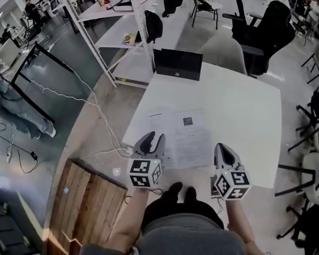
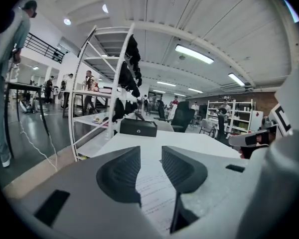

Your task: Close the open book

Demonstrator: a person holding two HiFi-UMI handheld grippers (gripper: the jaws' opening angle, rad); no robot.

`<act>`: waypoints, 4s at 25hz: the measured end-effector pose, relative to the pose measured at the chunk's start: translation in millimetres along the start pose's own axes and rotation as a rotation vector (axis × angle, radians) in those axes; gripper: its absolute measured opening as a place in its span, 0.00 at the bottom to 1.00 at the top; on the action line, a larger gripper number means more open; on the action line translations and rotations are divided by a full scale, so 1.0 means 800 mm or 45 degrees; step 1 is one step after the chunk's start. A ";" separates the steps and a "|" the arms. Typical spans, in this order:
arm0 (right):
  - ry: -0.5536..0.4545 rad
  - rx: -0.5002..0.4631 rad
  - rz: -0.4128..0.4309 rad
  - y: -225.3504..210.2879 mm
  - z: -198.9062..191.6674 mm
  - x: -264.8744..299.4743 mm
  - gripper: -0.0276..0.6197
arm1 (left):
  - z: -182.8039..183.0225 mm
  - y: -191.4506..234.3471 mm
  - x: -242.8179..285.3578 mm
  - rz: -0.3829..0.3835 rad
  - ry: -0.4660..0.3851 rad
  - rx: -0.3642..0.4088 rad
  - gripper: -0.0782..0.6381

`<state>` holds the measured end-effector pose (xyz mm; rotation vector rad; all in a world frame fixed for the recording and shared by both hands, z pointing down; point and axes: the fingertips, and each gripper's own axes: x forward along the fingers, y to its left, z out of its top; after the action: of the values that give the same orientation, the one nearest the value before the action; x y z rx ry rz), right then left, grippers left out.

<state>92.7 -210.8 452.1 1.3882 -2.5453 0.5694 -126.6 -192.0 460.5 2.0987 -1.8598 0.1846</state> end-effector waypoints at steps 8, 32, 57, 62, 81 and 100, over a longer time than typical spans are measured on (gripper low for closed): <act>0.089 -0.049 0.223 0.025 -0.008 0.027 0.05 | -0.030 0.056 -0.062 0.315 -0.010 -0.175 0.30; 0.368 -0.260 0.521 0.122 -0.090 0.042 0.05 | -0.209 0.083 -0.179 0.564 0.110 -0.650 0.31; 0.467 -0.296 0.480 0.124 -0.118 0.064 0.05 | -0.242 0.091 -0.124 0.258 0.136 -0.922 0.30; 0.472 -0.300 0.472 0.126 -0.119 0.062 0.05 | -0.247 0.093 -0.121 0.192 0.118 -1.003 0.30; 0.460 -0.298 0.470 0.130 -0.116 0.056 0.05 | -0.229 0.093 -0.121 0.176 0.208 -0.783 0.12; 0.394 -0.246 0.427 0.104 -0.097 0.040 0.05 | -0.138 0.065 -0.139 0.135 0.085 -0.586 0.12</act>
<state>3.9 -162.6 513.3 0.7486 -2.5063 0.5244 -180.1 -56.4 538.0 1.6648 -1.7706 -0.1366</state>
